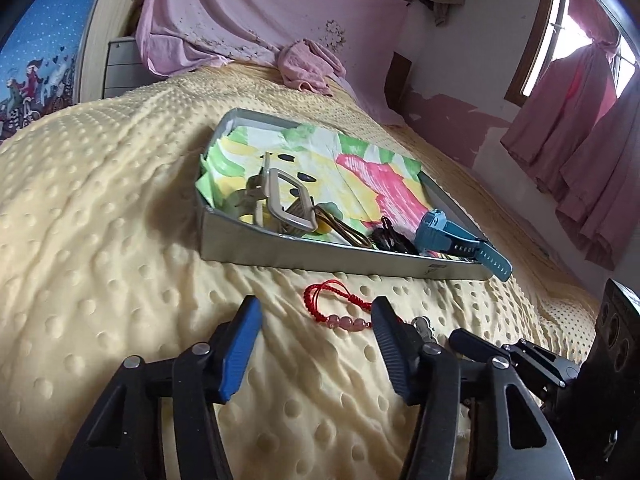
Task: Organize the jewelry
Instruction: 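Grasp the red beaded bracelet with the left tool while the right tool grasps the silver clip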
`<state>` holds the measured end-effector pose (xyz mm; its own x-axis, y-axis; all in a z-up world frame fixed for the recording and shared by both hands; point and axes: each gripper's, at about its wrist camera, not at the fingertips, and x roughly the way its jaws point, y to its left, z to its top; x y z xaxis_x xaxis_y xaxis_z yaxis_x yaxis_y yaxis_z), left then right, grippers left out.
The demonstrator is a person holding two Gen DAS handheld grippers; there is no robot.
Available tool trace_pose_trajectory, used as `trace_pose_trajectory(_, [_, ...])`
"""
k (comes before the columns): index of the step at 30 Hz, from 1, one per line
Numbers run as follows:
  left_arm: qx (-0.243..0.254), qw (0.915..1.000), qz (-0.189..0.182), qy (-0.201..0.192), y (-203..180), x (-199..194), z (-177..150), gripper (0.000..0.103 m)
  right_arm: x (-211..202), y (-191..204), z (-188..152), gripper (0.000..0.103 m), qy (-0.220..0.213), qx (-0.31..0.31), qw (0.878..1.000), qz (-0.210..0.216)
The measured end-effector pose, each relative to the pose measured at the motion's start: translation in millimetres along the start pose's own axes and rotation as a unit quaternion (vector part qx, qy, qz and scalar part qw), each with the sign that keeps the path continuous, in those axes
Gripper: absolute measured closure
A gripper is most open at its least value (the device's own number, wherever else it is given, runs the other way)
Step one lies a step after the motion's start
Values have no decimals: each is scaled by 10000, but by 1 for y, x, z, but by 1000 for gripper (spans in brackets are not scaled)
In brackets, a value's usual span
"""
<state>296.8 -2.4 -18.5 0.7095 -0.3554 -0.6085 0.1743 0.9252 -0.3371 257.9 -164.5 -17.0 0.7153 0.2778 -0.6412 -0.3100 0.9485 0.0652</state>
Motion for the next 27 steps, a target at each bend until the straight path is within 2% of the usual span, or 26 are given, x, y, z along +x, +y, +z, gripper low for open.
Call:
trace_pose_trajectory(10, [14,9998,5,201,-2,22,4,71,16,-4,-2,80,125,174,9998,-2])
trace_pose_trajectory(12, [-54,9998,19,206,1,24,3,78,17,-5,-4,83,99,219,9997,-17])
trace_pose_trajectory(17, [-108,9999,-27,92,4,21,0,88,17,-9,-6,89,-3,360,9993,-32])
trace_pose_trajectory(18, [-81,9999,-18,56,3,20,-2,95,16,-10,-7,91,-21,380,9993,-24])
trace_pose_trajectory(23, [165,9998,29,-48,-7,12,-9,96,15,-12,-7,95,-109,464,9989,-20])
trace_pose_trajectory(27, [344,9993,-88,-77,-17,3,-20,97,15,-14,-8,97,-150,491,9987,-49])
